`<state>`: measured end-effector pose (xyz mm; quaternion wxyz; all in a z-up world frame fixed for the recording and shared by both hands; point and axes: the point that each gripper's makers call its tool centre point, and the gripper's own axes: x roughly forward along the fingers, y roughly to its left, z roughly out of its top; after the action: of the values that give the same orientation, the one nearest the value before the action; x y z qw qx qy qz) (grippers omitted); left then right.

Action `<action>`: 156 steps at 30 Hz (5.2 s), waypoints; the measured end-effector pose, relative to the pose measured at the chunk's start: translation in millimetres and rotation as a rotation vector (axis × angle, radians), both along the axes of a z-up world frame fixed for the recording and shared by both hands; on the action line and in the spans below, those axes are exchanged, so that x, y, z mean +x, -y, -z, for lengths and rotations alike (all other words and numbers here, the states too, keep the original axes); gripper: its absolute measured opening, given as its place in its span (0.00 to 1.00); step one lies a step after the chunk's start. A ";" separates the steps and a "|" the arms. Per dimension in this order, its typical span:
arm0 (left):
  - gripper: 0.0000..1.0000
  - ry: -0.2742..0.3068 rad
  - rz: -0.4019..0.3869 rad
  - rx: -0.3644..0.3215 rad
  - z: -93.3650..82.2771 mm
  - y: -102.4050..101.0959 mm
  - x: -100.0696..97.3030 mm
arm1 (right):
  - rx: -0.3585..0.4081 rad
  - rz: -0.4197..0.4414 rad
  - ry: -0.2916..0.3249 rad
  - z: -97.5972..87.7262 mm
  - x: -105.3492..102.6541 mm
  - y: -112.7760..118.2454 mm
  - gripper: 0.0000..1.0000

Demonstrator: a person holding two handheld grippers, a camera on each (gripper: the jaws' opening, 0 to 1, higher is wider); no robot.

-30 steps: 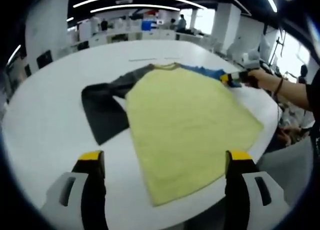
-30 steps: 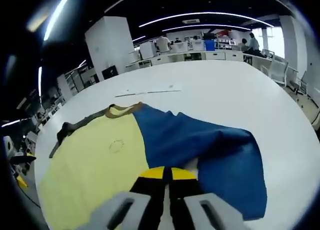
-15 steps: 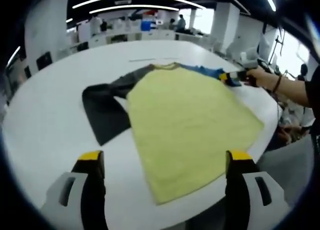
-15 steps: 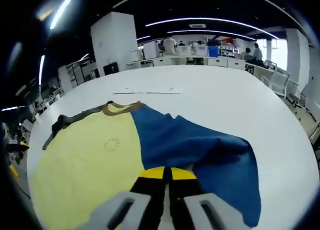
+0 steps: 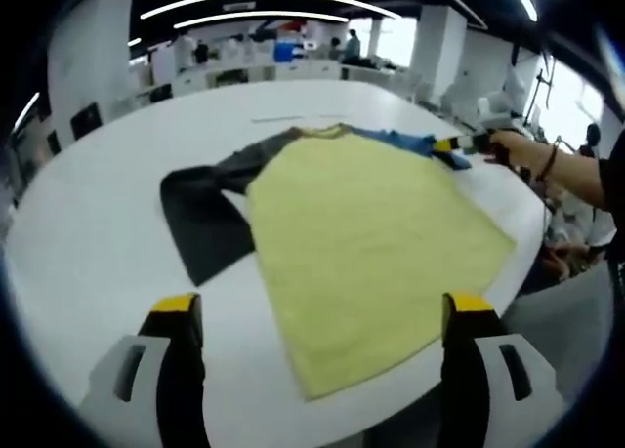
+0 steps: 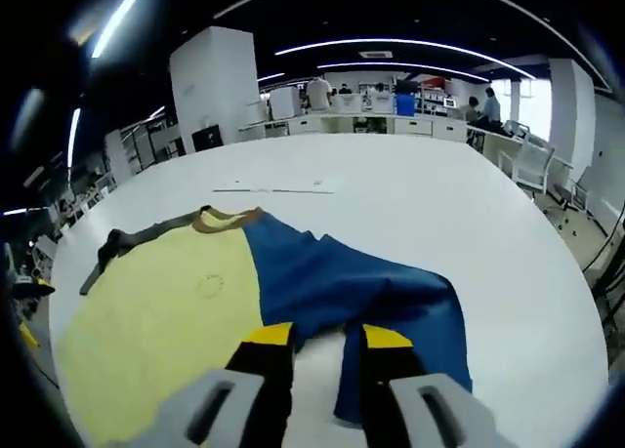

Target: Fold the garment on the visible template until the final outline fits inside the template.

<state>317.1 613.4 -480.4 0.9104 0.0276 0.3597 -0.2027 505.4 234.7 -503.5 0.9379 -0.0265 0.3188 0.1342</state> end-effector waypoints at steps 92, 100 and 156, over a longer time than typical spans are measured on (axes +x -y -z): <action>0.94 0.022 -0.006 0.005 -7.1 2.1 0.0 | -0.219 0.156 -0.127 21.2 -20.5 151.1 0.09; 0.93 0.020 -0.003 0.009 -7.5 3.2 -1.0 | -0.189 0.134 -0.148 19.7 -32.7 139.3 0.26; 0.96 0.036 -0.002 -0.009 -14.3 3.5 -0.5 | -0.174 0.234 0.003 -24.2 -15.9 147.7 0.00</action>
<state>316.6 609.8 -466.0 0.9170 0.0266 0.3424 -0.2030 489.6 87.0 -479.2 0.9417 -0.0707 0.3289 -0.0041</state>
